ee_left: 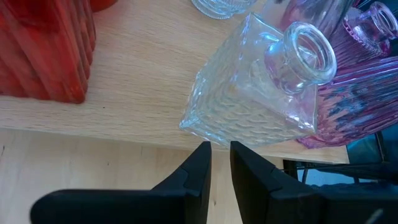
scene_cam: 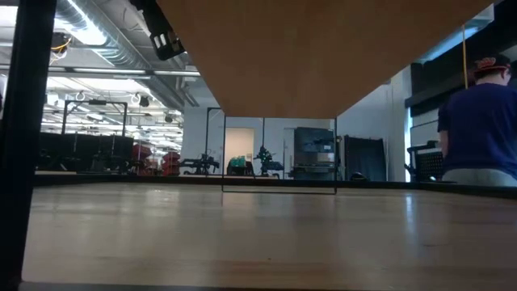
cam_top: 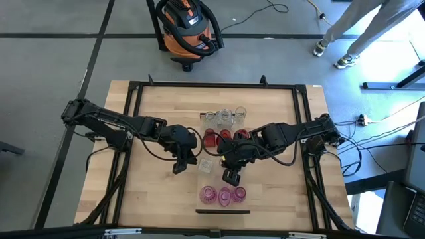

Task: Sort vases onto shelf
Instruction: Adjust the transparent vase on the shelf

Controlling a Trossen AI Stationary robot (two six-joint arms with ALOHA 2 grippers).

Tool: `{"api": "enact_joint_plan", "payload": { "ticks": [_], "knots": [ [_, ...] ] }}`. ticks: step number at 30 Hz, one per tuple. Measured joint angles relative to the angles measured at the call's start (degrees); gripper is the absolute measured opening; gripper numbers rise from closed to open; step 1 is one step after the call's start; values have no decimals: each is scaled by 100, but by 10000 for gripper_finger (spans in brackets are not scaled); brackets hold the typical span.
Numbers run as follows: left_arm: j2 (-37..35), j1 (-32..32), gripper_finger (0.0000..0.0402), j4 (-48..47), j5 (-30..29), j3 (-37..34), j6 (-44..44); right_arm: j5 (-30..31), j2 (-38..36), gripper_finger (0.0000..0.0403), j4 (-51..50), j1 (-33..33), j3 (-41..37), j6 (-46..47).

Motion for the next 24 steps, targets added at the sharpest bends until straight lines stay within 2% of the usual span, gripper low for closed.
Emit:
{"api": "enact_joint_plan", "payload": {
  "ticks": [10, 24],
  "knots": [
    [0, 0, 53, 68, -104, 0, 2, 238, 9, 65, -301, -2, 385, -134],
    [0, 87, 53, 151, -115, 0, 3, 418, 9, 65, -398, -2, 396, -143]
  ]
}}
